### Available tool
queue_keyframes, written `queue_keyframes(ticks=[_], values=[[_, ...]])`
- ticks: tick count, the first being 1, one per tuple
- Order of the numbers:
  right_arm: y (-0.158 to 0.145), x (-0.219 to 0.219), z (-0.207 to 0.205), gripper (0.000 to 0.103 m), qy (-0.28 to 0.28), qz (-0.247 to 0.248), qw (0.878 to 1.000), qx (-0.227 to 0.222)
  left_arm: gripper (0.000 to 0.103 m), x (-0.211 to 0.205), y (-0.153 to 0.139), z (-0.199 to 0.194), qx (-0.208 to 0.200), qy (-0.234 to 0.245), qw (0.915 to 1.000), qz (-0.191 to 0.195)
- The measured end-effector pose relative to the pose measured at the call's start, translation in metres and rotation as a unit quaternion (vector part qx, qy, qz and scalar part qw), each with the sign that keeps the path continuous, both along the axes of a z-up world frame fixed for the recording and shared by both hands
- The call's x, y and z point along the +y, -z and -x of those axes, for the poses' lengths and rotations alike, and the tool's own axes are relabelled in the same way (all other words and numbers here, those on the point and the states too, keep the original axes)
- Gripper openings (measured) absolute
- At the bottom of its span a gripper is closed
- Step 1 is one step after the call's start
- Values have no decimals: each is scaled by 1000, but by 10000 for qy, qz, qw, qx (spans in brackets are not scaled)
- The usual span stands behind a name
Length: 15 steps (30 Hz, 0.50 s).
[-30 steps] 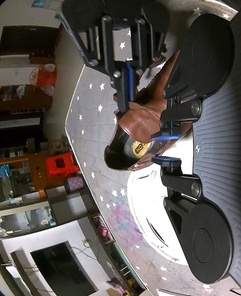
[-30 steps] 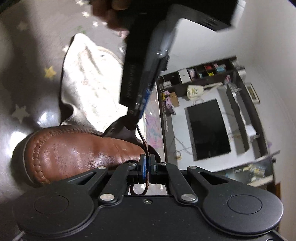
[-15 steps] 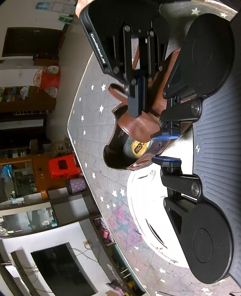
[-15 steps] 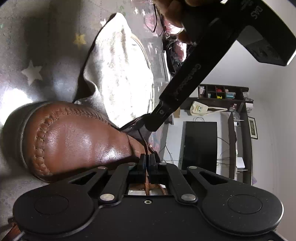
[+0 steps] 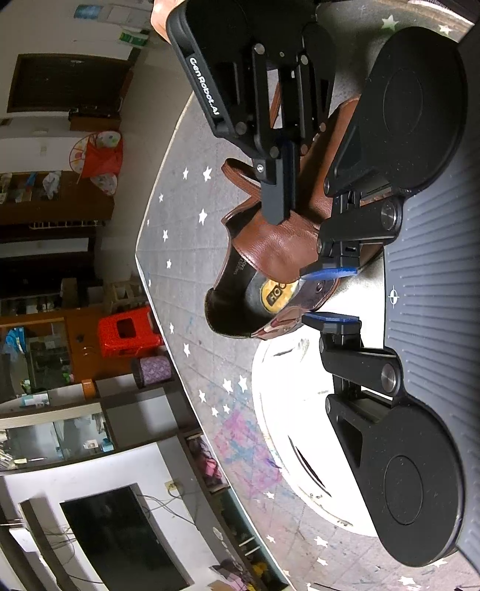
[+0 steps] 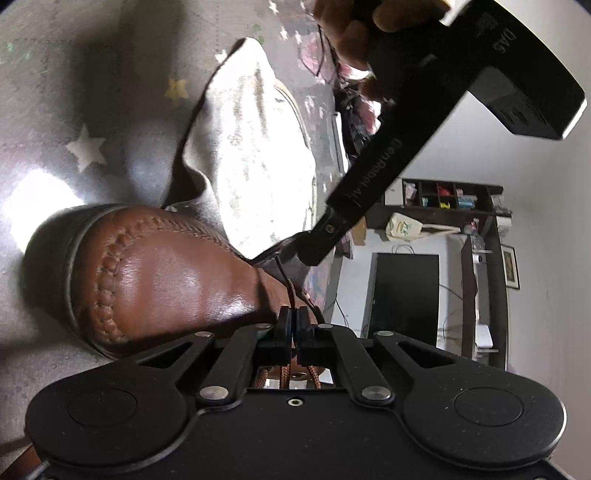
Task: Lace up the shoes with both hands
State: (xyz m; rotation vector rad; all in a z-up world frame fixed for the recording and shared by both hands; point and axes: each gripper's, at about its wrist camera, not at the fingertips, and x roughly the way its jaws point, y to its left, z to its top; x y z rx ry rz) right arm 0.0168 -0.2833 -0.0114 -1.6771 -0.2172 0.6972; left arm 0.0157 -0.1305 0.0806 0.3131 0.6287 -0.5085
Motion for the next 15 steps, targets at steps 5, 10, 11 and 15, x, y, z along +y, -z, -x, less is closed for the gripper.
queue_keyframes(ticks=[5,10,11,15], values=[[1,6,0,2,-38,16,10000,60,24,1,0,0,-17,11,10000,-10],[1,10,0,2,-68,51,9999,140,25,-6,-4,3,-122,174,9998,38],[1,10,0,2,-54,46,9998,169,25,-6,-6,5,-152,219,9996,65],[2,9,1,2,-29,60,9998,210,26,-7,-9,15,-203,427,9989,31]])
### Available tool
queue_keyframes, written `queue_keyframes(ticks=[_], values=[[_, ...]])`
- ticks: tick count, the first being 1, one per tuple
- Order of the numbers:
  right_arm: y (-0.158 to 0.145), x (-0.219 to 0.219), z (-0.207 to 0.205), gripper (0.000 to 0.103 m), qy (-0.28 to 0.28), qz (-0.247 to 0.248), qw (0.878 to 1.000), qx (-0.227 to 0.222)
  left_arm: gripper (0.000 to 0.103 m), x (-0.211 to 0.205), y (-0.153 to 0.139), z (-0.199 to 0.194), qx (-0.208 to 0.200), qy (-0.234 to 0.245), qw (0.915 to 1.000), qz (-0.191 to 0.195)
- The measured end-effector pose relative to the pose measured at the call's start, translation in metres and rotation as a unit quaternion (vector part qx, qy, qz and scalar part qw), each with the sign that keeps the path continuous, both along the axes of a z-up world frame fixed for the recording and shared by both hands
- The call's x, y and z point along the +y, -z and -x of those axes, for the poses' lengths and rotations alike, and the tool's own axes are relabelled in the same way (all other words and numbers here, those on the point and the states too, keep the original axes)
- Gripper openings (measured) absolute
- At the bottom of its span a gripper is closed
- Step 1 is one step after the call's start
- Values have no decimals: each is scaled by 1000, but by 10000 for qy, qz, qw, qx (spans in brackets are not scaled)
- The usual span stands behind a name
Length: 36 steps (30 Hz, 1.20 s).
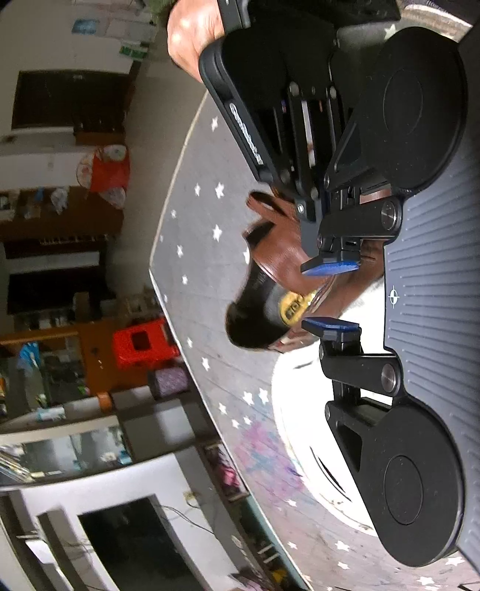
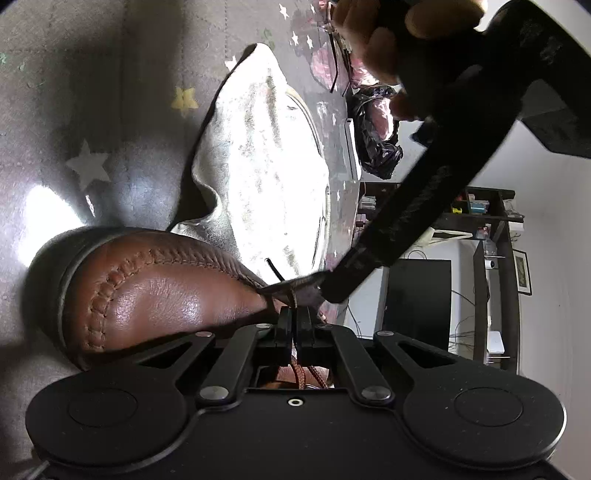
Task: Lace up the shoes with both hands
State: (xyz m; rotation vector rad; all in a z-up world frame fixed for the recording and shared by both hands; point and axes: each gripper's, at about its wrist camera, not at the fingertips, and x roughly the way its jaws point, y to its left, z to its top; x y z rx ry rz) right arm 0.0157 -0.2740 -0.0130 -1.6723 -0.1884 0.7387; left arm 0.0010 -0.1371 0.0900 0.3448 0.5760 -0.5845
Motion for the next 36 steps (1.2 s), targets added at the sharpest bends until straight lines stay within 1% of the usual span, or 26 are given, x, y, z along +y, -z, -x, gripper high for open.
queue_keyframes(ticks=[1,4,7,11,14,20,21,22,27,29,30,31,34,36], values=[[0,0,0,2,1,4,10000,-2,26,0,1,2,28,50,10000,-53],[0,0,1,2,30,-36,10000,33,26,-4,11,7,106,181,9989,-412],[1,-1,1,2,25,-44,10000,17,26,-12,24,8,172,241,9973,-668],[0,-1,2,2,42,-61,10000,20,25,-18,30,7,222,403,9965,-704],[0,-2,3,2,37,-65,10000,10,24,-19,31,4,180,402,9957,-820],[-2,3,9,2,58,-59,10000,8,5,-18,32,-3,227,567,9942,-884],[-1,3,9,1,62,-54,10000,7,3,-18,33,-3,224,591,9942,-868],[-1,4,10,2,65,-50,10000,7,3,-17,34,-3,212,579,9946,-840],[-5,5,14,2,133,-161,9998,43,2,-16,30,7,-27,363,9955,-869],[-7,4,19,7,170,-246,9995,27,2,-14,27,13,-142,208,9953,-939],[-9,2,23,14,203,-329,9993,-14,2,-12,24,16,-209,117,9950,-973],[-10,1,25,19,226,-389,9990,-37,2,-10,22,19,-291,2,9943,-1030],[-13,-2,41,19,305,-536,9981,-69,2,-1,14,32,-574,-341,9910,-1158],[-12,-4,54,19,341,-598,9976,7,2,7,9,40,-746,-559,9876,-1261]])
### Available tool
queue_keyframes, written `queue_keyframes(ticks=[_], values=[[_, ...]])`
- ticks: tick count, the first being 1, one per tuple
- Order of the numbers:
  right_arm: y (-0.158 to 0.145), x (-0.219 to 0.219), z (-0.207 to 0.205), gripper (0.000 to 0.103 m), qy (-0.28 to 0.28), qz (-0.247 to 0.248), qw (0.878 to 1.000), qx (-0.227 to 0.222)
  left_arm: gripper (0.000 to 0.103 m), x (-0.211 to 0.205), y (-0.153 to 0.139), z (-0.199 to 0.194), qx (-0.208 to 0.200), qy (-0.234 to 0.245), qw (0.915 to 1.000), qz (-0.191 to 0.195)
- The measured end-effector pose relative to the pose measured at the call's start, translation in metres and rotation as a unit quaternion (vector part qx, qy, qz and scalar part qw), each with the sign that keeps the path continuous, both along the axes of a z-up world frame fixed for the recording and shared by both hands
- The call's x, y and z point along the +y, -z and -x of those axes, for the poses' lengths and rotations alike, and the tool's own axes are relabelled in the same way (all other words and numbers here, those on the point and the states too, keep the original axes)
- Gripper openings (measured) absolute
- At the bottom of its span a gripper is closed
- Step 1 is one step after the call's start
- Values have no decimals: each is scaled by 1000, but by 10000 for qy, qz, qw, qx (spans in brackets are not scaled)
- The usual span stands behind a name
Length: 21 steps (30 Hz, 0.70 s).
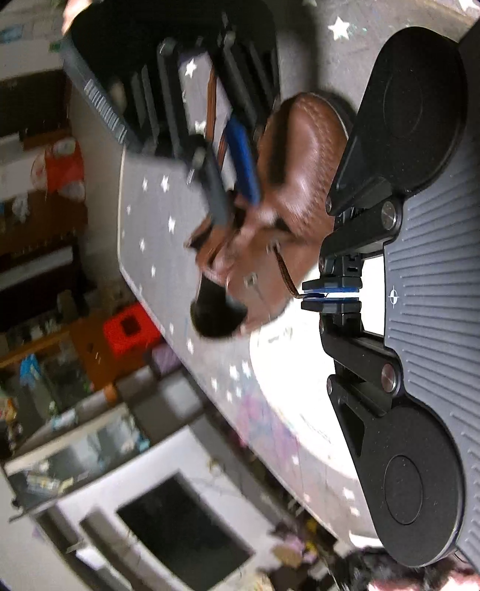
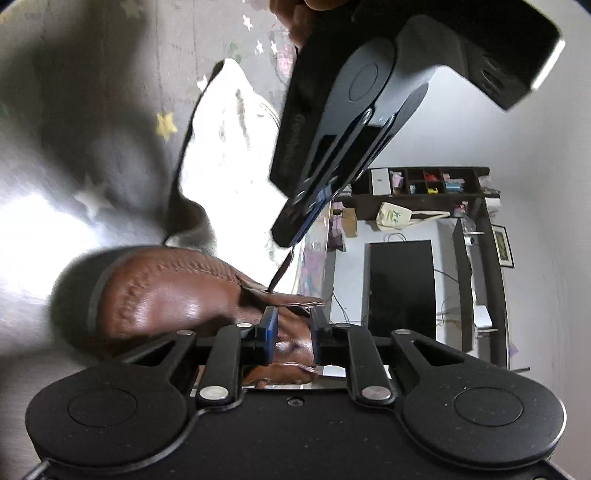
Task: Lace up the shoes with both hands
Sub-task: 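Pull the lace out of the eyelet with the left gripper and draw it away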
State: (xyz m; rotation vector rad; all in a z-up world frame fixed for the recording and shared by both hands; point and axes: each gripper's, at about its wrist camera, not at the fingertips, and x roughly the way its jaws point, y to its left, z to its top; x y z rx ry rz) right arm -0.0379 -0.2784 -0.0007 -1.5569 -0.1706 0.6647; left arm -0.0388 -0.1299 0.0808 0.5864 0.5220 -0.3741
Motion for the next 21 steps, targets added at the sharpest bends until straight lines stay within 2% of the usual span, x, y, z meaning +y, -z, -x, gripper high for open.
queue_keyframes(ticks=[7,12,17,21], values=[[11,0,20,19,238,-106,9994,206,2,26,-19,22,-465,-702,9964,-90],[18,2,19,19,434,-96,9986,284,2,38,-27,34,-582,-976,9935,-79],[22,3,14,19,563,-150,9977,336,3,45,-28,34,-419,-1090,9931,75],[14,0,11,19,736,-490,9948,497,9,49,-18,28,-176,-1190,9926,187]])
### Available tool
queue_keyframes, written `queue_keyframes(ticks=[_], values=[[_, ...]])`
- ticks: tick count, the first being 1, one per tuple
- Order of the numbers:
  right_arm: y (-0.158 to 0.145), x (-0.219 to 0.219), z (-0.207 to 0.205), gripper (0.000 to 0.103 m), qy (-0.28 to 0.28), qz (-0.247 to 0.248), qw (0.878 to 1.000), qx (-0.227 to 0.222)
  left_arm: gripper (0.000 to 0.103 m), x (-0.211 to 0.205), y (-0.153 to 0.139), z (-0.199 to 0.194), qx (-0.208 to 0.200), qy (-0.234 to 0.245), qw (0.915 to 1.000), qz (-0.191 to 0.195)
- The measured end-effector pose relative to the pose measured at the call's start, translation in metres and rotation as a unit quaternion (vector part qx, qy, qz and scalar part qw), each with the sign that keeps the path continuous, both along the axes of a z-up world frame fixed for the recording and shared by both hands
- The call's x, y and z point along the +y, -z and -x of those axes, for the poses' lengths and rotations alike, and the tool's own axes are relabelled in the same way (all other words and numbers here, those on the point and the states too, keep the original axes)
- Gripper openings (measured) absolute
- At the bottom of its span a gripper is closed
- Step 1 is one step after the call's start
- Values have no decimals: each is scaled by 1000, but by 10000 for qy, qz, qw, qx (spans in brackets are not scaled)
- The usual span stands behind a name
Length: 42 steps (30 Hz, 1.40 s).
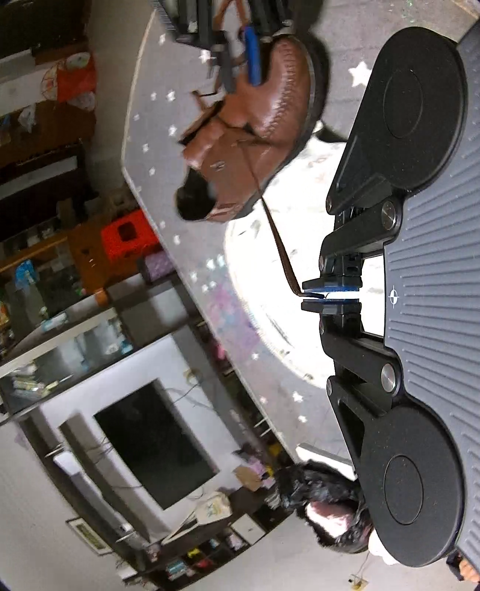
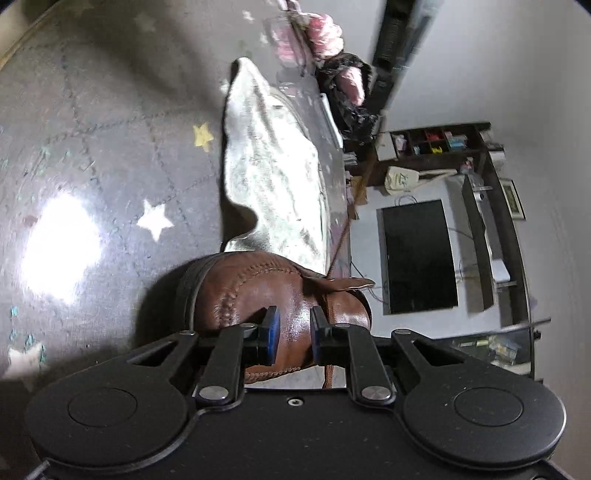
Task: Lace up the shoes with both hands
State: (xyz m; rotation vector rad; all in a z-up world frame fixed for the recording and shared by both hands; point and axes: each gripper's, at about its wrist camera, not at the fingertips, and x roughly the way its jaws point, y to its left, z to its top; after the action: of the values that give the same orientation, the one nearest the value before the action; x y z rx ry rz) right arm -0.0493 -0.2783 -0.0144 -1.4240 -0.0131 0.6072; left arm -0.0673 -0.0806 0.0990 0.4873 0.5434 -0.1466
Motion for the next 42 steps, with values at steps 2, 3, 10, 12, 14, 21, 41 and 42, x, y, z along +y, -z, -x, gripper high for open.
queue_keyframes(ticks=[2,3,10,12,14,21,41,42], values=[[-9,-3,-1,19,166,-288,9993,147,19,5,2,-3,109,-83,9999,100],[-13,-5,-2,19,259,-416,9985,230,25,7,2,-5,134,-144,9997,136],[-35,-42,-18,19,1180,-1355,9787,992,36,21,4,-5,339,-359,9982,330],[-35,-54,-28,19,1464,-1563,9691,1227,37,19,2,-5,379,-276,9980,430],[-34,-68,-40,19,1761,-1794,9562,1501,37,12,0,-7,418,-170,9977,514],[-33,-102,-78,19,2428,-2670,9021,2366,38,-9,-12,-20,676,200,9906,1170],[-35,-152,-119,2,2969,-3881,7830,3849,44,-82,-33,-83,1257,540,9753,1733],[-34,-150,-118,1,2936,-3848,7870,3826,44,-85,-32,-87,1308,529,9746,1741]])
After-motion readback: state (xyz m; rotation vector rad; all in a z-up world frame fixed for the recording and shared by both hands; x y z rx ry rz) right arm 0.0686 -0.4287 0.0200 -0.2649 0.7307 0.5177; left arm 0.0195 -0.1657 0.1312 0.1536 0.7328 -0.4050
